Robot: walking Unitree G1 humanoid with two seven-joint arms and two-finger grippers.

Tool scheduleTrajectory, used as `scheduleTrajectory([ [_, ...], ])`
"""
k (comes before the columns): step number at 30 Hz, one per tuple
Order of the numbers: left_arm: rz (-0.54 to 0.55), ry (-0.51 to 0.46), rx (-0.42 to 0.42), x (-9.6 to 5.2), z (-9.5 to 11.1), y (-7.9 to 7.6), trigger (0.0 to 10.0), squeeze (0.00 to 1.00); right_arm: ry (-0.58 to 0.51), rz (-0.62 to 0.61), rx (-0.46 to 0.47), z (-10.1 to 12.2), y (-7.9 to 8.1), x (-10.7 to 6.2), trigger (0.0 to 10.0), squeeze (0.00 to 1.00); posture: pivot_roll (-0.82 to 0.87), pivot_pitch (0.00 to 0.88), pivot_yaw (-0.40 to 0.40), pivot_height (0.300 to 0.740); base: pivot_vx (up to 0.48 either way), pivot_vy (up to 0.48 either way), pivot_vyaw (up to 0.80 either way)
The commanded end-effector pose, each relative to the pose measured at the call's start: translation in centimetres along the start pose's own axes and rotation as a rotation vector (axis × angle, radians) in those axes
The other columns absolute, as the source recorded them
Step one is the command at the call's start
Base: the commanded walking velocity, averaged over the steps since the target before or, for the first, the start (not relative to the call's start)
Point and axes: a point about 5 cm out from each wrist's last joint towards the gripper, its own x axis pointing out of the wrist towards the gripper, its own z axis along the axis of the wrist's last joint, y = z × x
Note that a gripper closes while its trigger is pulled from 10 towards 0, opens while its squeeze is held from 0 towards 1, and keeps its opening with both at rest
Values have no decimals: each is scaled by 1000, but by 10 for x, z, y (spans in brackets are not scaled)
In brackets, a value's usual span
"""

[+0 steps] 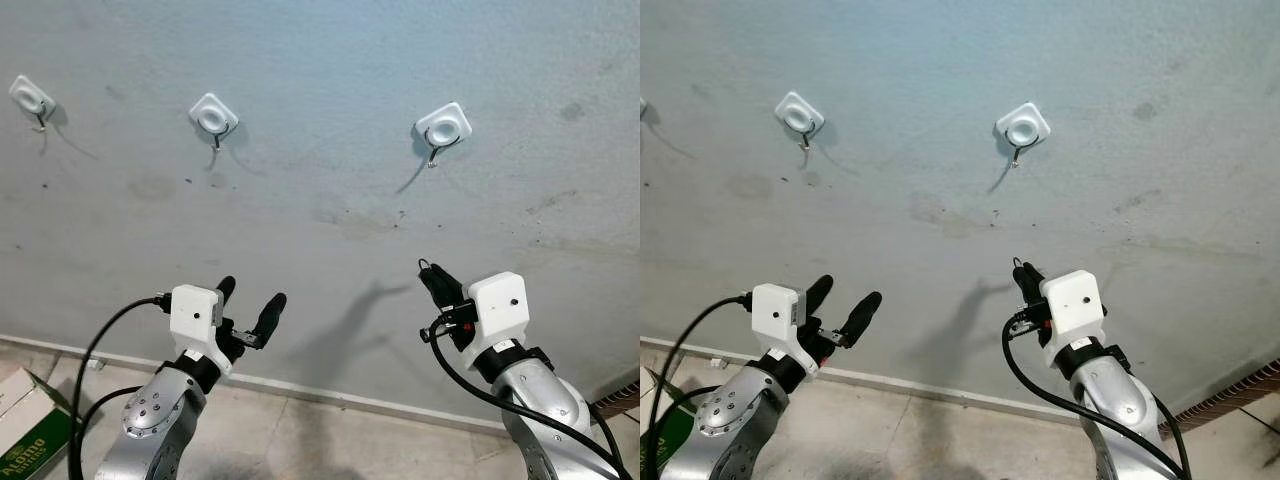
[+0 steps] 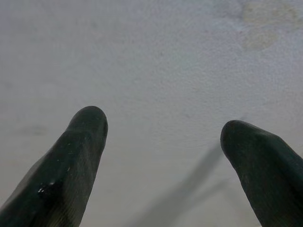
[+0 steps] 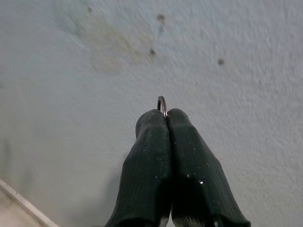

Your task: Hang keys on a hook

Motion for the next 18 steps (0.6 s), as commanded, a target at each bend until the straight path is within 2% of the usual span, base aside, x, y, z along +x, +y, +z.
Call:
scheduleTrajectory([
  [1,-10,-9,47,0,2,-4,10000,0,-27,12,8,8,1,3,10000,0,-69,101,44,740,0,0,0],
  [7,-21,-16,80,0,4,-5,10000,0,-95,5,0,26,-4,10,10000,0,-69,112,43,740,0,0,0],
  [14,-23,-16,76,0,3,-7,10000,0,-160,-16,-6,46,-9,21,10000,0,-69,114,41,740,0,0,0],
  [18,-40,-17,82,0,2,-8,10000,0,-190,16,-1,57,-9,29,10000,0,-66,117,42,740,0,0,0],
])
